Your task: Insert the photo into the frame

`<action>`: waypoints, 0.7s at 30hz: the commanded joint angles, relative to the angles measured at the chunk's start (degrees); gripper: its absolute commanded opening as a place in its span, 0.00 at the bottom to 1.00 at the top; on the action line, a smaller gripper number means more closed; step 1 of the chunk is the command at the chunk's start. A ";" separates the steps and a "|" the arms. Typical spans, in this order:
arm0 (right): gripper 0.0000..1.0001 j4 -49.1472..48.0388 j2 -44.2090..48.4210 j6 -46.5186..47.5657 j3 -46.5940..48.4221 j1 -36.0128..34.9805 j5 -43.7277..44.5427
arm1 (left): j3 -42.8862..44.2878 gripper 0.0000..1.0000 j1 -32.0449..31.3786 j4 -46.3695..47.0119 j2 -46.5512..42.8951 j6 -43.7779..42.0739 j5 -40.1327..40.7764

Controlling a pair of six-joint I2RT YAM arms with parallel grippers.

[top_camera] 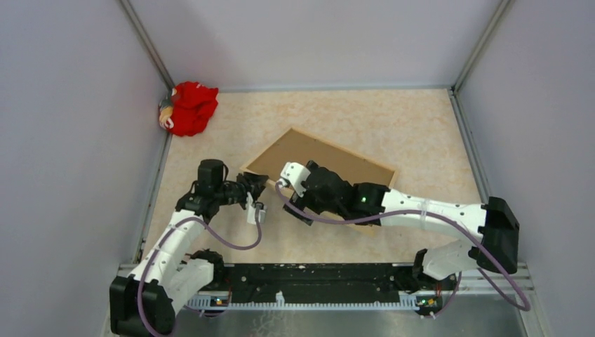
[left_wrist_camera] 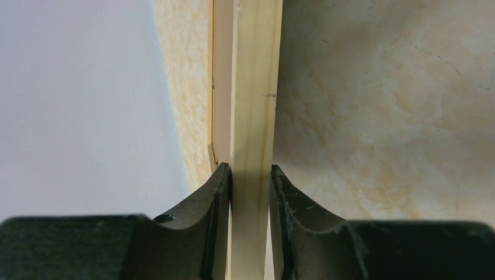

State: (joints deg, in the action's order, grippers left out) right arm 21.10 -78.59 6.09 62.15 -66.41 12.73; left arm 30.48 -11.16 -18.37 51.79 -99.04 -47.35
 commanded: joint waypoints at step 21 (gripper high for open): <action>0.56 -6.32 -5.05 20.52 -5.61 -9.01 29.82 | 11.97 0.14 0.08 -11.34 3.02 0.44 -4.79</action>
State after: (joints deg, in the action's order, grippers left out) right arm 19.53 -83.68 24.01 56.58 -74.32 37.04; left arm 40.12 -11.27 -29.95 55.77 -99.33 -47.94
